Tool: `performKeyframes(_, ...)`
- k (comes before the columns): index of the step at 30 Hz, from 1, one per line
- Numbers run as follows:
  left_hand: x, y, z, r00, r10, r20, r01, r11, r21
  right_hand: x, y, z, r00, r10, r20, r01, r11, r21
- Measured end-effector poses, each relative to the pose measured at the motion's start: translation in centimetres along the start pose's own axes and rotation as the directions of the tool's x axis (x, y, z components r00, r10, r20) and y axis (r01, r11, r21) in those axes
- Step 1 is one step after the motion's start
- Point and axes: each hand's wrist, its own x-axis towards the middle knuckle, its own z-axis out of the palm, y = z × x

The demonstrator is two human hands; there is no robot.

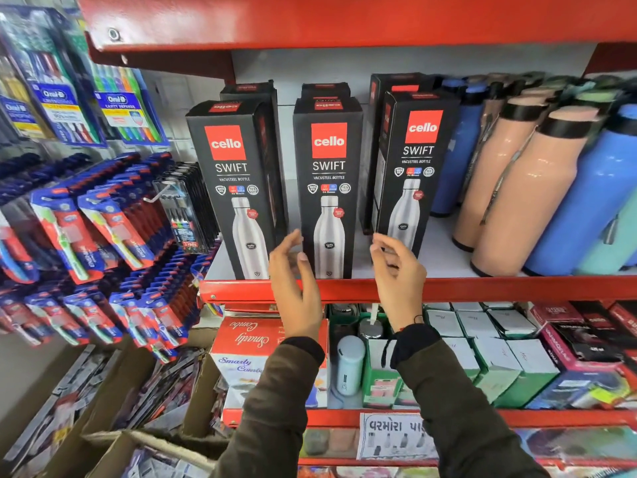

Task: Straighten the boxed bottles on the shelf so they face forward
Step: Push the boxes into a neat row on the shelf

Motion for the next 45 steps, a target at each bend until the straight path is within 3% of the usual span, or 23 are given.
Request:
performKeyframes(4, -0.8, 1.0, 2.5, 0.989, 0.143, 0.037, -0.143, 0.990, -0.009, 0.9, 0.9, -2.1, 0.991, -0.080, -0.103, 0.077, 0.996, -0.036)
performKeyframes(8, -2.0, 1.6, 5.7, 0.971, 0.180, 0.159, -0.174, 0.983, -0.050, 2.5, 2.7, -3.9, 0.982, -0.098, -0.159, 0.083, 0.992, -0.099)
performKeyframes(11, -2.7, 1.5, 8.7, 0.963, 0.083, 0.257, -0.067, 0.995, -0.068, 4.0, 3.8, -4.9, 0.993, -0.017, -0.118, 0.006, 0.995, -0.097)
performKeyframes(14, -2.9, 1.1, 11.5, 0.948, -0.056, 0.312, 0.066, 0.998, -0.023, 5.6, 4.2, -5.4, 0.998, 0.062, 0.021, -0.060, 0.992, -0.112)
performKeyframes(19, -1.2, 0.7, 14.1, 0.894, -0.369, 0.252, 0.369, 0.928, 0.051, 7.4, 4.3, -5.8, 0.980, 0.151, 0.130, -0.133, 0.981, -0.138)
performKeyframes(22, -0.4, 0.4, 14.7, 0.865, -0.447, 0.228, 0.444, 0.894, 0.069, 7.4, 4.3, -6.0, 0.981, 0.127, 0.147, -0.106, 0.984, -0.142)
performKeyframes(32, -1.3, 0.5, 13.8, 0.907, -0.393, 0.152, 0.370, 0.915, 0.158, 6.8, 4.0, -7.0, 0.981, 0.098, 0.167, -0.077, 0.989, -0.128)
performKeyframes(45, -3.3, 1.1, 11.3, 0.936, -0.293, 0.194, 0.252, 0.945, 0.207, 4.0, 3.3, -8.5, 0.987, 0.046, 0.154, -0.023, 0.988, -0.151)
